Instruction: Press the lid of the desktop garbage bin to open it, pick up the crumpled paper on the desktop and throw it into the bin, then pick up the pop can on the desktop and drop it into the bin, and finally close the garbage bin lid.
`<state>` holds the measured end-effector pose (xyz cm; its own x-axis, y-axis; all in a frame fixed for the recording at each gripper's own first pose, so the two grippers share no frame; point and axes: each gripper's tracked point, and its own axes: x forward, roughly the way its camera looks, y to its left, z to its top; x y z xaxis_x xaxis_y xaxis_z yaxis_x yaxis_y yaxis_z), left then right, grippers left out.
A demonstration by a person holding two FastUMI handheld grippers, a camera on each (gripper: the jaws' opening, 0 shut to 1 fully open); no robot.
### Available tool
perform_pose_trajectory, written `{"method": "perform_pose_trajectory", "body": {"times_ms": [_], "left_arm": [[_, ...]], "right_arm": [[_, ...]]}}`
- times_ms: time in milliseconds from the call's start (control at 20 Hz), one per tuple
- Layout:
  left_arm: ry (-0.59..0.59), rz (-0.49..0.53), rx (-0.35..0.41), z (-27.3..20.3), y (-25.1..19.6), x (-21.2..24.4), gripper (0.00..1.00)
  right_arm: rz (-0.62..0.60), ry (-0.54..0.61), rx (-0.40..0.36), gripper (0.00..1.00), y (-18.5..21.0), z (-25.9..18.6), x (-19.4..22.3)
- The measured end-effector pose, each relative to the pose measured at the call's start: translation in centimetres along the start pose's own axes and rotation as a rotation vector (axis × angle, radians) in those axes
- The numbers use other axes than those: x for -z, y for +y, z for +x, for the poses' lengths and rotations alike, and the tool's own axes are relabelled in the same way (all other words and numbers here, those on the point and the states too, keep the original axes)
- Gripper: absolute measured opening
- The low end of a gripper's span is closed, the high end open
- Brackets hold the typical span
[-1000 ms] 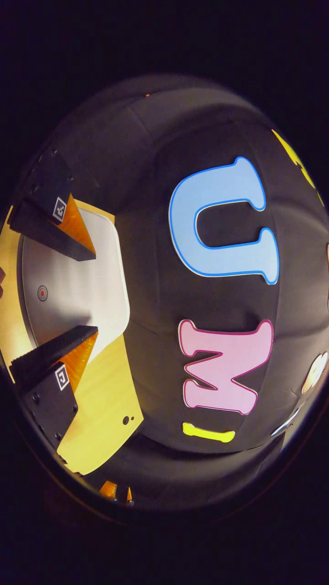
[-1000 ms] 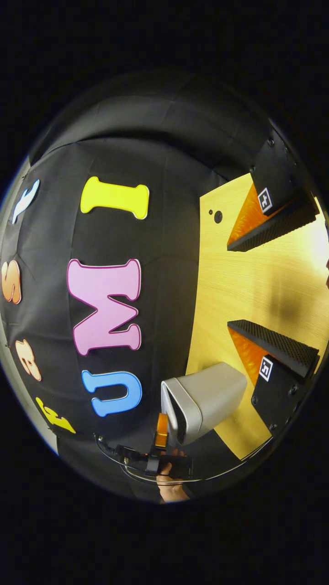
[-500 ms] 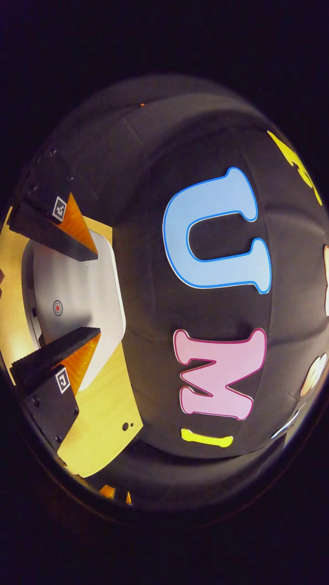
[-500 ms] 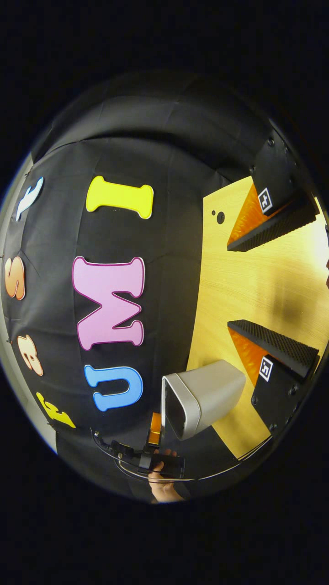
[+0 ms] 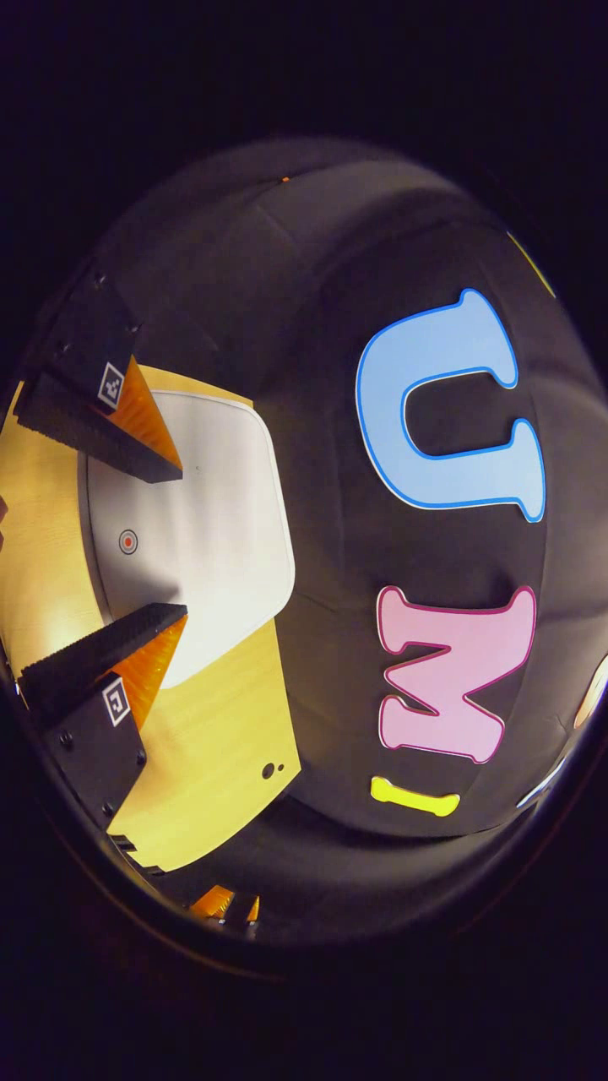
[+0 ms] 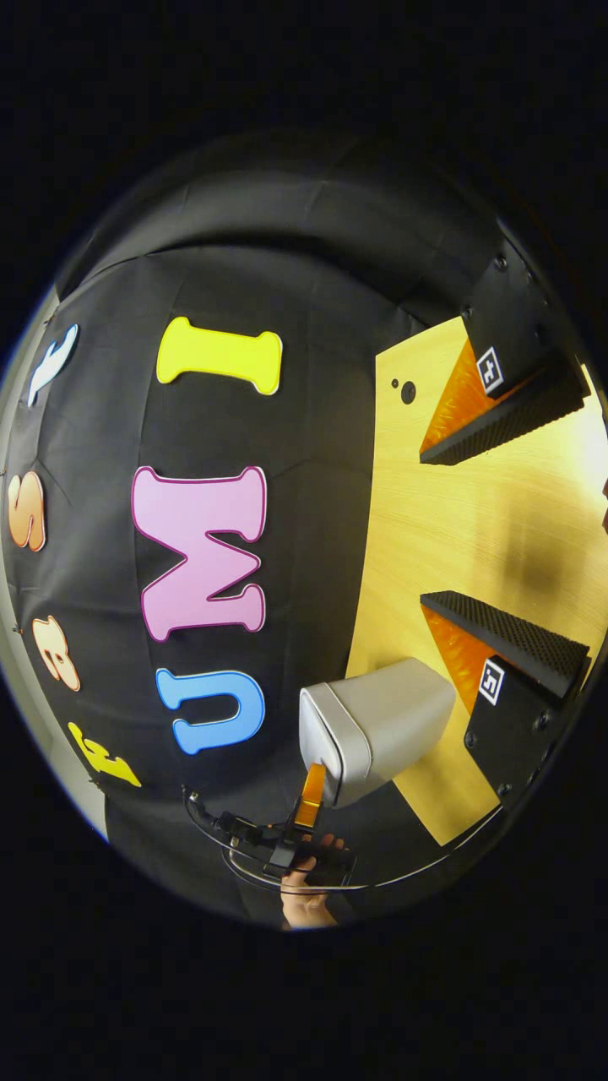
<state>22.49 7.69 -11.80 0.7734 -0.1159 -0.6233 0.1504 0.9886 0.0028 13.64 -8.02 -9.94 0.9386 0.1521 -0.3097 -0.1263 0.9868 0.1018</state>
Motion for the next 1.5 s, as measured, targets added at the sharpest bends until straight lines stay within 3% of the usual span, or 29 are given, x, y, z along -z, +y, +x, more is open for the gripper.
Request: {"method": "perform_pose_trajectory", "body": {"times_ms": [500,650,850,1000,1350,1500], "left_arm": [[-0.014,-0.038,0.0,0.9,-1.0,0.2,1.0],[-0.069,-0.018,0.01,1.0,-1.1,-0.2,0.99],[-0.158,0.06,-0.037,0.3,-1.5,-1.8,0.97],[-0.309,0.013,-0.032,-1.9,-3.7,-4.2,0.94],[-0.467,-0.094,-0.065,-9.2,-9.6,-3.4,0.94],[-0.516,-0.072,-0.107,-12.3,-11.1,-2.0,0.94]], "right_arm": [[0.001,0.0,-0.011,0.97,0.5,1.0,0.0],[-0.001,-0.001,-0.019,0.97,0.7,1.2,-0.1],[-0.027,-0.01,-0.022,0.97,0.8,0.9,-1.2],[-0.036,-0.044,-0.029,0.97,1.6,0.3,-2.8],[-0.016,-0.162,-0.071,0.97,5.6,-2.4,-5.1],[-0.039,-0.223,-0.077,0.97,7.0,-3.4,-6.1]]}}
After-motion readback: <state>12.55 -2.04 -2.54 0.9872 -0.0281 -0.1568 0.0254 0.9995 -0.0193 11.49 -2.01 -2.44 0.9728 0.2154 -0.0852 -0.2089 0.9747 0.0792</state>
